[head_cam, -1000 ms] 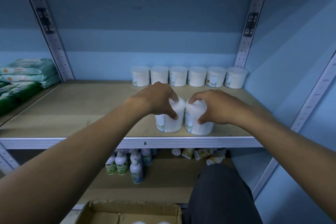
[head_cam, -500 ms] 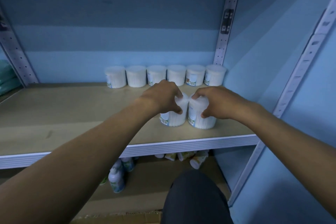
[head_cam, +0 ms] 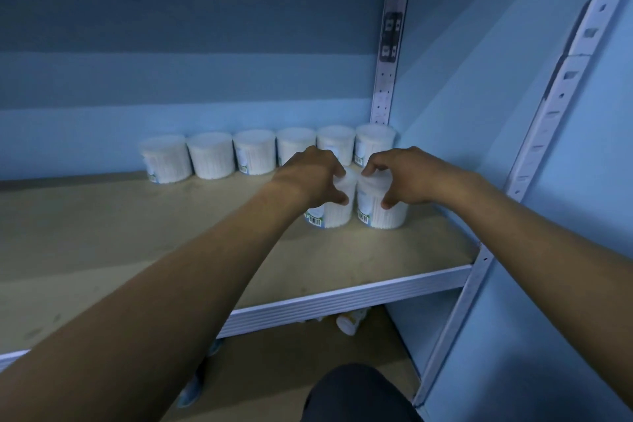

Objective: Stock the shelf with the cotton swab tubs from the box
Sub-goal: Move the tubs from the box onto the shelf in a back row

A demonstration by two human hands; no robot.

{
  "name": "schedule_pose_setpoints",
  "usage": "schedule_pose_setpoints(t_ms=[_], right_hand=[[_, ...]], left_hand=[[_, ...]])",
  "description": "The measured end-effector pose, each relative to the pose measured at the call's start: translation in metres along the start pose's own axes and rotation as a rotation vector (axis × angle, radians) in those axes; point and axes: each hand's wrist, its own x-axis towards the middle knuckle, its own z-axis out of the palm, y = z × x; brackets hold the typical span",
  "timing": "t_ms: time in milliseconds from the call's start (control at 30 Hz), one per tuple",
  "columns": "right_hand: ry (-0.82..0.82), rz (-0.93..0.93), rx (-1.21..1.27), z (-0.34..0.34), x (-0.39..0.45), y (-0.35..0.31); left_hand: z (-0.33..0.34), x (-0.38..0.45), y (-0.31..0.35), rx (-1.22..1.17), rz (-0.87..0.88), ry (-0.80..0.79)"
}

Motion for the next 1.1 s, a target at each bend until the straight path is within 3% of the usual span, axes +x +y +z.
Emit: schedule_pose_setpoints(t_ms=[1100], right_hand=[[0.062, 0.018, 0.081, 0.006, 0.099, 0.063]], left_hand=[[0.019, 0.117, 0.008, 0.088, 0.092, 0.075]])
